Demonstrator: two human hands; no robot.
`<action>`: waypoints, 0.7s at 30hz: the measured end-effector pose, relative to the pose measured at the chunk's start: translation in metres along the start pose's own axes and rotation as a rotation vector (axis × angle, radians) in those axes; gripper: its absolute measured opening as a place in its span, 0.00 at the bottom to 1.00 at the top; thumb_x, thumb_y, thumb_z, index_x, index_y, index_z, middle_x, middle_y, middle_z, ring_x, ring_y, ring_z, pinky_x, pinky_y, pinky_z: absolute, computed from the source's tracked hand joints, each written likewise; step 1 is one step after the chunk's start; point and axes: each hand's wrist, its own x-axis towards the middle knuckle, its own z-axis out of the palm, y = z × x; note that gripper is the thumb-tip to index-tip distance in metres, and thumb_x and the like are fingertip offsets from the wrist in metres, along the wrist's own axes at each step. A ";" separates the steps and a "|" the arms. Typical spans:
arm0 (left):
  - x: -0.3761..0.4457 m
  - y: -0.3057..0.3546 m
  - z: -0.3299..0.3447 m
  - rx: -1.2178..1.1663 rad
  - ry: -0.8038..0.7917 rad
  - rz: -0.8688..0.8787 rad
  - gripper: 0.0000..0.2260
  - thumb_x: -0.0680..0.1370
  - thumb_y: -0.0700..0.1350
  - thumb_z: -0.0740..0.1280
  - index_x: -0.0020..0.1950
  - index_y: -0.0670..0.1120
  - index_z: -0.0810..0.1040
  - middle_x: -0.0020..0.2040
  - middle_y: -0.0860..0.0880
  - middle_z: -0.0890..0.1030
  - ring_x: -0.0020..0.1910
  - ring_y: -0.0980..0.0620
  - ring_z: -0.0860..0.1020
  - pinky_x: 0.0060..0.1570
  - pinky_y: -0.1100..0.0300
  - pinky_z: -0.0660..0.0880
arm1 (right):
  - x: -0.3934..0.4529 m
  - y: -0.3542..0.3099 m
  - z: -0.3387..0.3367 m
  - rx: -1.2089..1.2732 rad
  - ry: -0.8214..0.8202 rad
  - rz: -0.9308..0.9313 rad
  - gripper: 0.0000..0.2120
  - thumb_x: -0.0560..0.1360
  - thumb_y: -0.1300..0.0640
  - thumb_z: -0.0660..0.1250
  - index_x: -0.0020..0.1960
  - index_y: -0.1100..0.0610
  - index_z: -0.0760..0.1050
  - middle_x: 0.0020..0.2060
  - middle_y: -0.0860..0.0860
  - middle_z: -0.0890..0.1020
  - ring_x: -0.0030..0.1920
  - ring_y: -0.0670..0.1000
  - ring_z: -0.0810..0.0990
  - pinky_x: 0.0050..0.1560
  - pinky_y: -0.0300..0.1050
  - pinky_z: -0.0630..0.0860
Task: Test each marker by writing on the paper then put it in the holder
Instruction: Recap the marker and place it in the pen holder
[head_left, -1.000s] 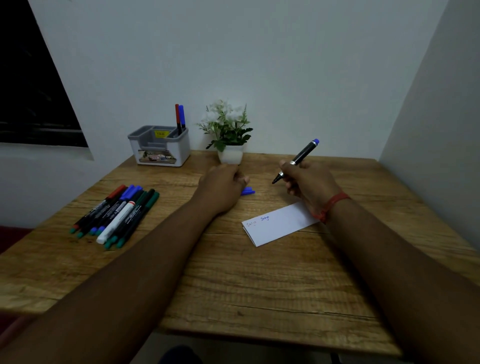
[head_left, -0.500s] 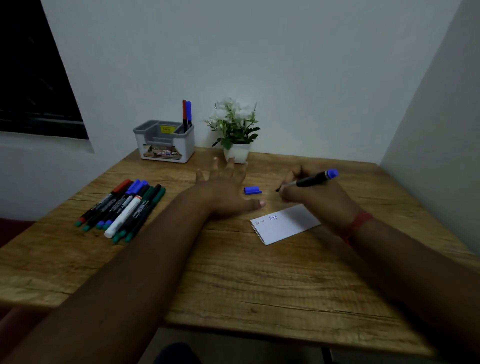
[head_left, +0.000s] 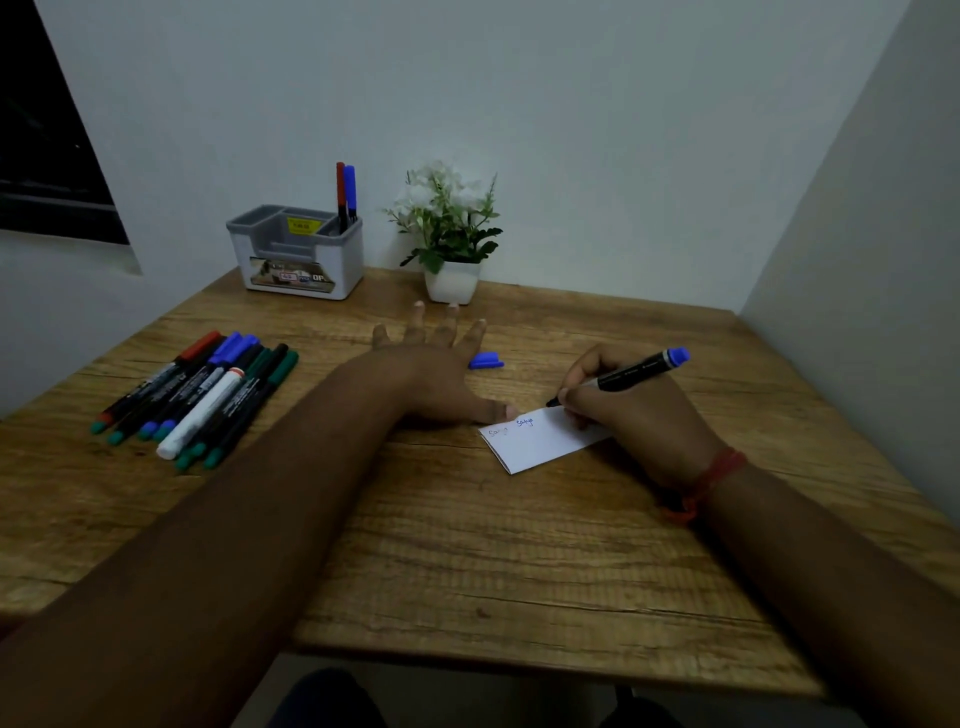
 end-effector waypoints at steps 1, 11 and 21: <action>0.000 0.000 0.000 -0.002 0.000 -0.002 0.53 0.65 0.81 0.57 0.78 0.60 0.32 0.79 0.51 0.29 0.76 0.40 0.29 0.71 0.29 0.37 | 0.000 0.001 -0.001 -0.026 -0.002 -0.004 0.02 0.72 0.66 0.70 0.45 0.63 0.80 0.39 0.52 0.86 0.38 0.42 0.83 0.42 0.42 0.78; 0.001 0.000 -0.001 0.003 -0.012 -0.006 0.53 0.65 0.81 0.57 0.78 0.60 0.33 0.79 0.51 0.29 0.77 0.40 0.30 0.72 0.29 0.38 | 0.001 0.005 -0.003 -0.126 -0.011 -0.018 0.01 0.73 0.63 0.72 0.44 0.58 0.81 0.42 0.48 0.87 0.46 0.48 0.84 0.48 0.50 0.82; 0.000 0.000 -0.001 0.008 0.000 0.003 0.54 0.65 0.81 0.57 0.78 0.59 0.33 0.79 0.50 0.30 0.76 0.40 0.29 0.72 0.30 0.37 | 0.004 0.009 -0.002 -0.156 -0.023 -0.019 0.02 0.73 0.60 0.72 0.43 0.54 0.82 0.41 0.44 0.86 0.44 0.40 0.82 0.40 0.34 0.75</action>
